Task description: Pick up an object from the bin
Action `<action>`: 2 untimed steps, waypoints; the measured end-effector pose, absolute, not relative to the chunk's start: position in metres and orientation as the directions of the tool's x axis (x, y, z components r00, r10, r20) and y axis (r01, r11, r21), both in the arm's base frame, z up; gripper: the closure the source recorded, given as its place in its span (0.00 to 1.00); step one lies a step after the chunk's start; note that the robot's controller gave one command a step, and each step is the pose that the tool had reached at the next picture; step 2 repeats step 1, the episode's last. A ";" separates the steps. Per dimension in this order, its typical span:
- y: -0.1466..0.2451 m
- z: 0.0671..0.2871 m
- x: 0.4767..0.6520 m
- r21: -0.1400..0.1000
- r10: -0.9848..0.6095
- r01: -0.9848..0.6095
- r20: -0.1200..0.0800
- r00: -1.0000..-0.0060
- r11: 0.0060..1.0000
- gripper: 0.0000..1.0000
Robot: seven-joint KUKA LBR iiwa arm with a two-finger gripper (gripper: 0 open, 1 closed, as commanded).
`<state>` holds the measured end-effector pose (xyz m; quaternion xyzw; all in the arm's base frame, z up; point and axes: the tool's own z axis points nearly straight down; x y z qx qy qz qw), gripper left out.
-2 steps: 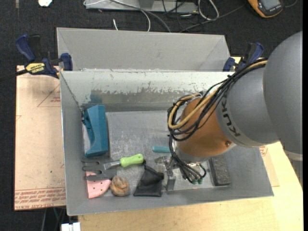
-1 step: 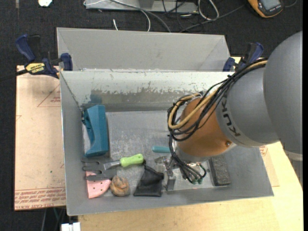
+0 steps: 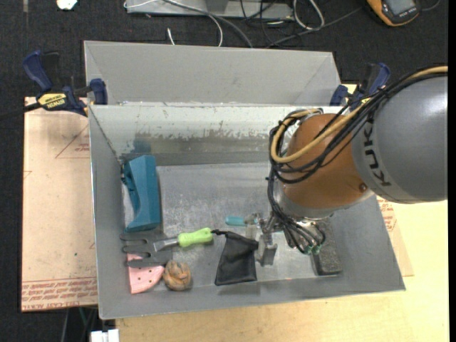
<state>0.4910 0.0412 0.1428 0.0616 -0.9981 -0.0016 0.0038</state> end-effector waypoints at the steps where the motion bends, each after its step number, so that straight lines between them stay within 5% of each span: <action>1: 0.052 0.220 0.494 0.007 -0.362 -0.362 0.009 -0.932 0.932 1.00; 2: 0.052 0.220 0.494 0.007 -0.362 -0.362 0.009 -0.932 0.932 1.00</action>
Offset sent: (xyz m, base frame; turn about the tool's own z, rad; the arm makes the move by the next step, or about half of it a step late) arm 0.0004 -0.0010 0.1405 -0.0099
